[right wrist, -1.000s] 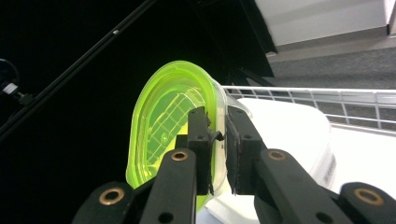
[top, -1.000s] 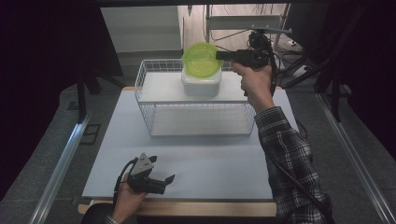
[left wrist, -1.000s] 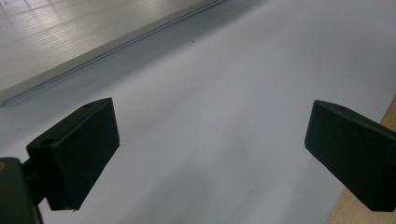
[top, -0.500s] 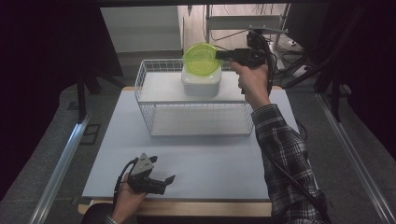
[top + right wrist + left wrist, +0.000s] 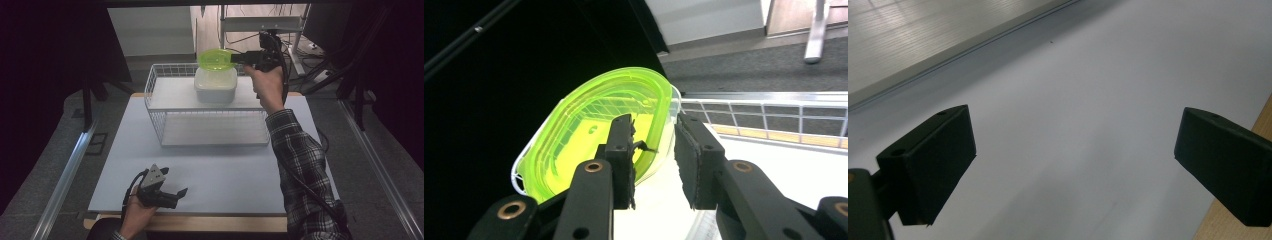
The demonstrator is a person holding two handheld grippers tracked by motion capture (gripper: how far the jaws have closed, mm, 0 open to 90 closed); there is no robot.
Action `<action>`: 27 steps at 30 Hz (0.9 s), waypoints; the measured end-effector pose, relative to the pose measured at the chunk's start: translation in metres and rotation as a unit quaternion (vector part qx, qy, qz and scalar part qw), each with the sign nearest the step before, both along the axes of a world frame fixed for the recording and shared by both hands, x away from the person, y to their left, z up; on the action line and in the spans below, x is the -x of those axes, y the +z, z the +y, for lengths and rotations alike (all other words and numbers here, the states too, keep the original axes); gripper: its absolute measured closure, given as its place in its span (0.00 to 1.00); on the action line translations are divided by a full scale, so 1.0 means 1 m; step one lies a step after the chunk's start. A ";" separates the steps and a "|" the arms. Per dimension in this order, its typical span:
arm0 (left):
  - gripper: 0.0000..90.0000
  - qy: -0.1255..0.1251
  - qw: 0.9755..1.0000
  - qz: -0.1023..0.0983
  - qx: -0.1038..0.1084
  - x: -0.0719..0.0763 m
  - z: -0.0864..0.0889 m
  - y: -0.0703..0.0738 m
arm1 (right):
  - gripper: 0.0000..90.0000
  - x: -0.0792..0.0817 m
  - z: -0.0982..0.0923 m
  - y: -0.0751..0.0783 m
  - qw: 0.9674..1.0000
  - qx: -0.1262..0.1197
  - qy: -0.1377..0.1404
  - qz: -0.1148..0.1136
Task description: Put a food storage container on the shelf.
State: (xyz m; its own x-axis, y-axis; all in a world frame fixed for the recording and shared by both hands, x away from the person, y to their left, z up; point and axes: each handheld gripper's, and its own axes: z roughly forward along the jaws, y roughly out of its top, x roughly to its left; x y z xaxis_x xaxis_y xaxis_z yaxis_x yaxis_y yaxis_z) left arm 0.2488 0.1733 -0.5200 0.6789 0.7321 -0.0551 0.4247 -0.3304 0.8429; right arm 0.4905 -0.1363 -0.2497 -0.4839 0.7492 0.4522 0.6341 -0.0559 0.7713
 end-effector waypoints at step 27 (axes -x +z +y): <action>0.03 0.001 1.000 0.001 -0.001 0.000 -0.001 -0.001 | 0.12 0.025 -0.005 -0.009 0.993 0.015 0.089 -0.073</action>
State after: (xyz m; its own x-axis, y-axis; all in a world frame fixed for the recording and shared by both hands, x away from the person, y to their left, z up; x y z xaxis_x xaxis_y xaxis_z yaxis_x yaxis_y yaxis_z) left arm 0.2489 0.1728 -0.5206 0.6778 0.7332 -0.0550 0.4265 -0.3312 0.8417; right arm 0.4651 -0.1417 -0.2586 -0.6685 0.6578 0.3470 0.5140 0.0714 0.8548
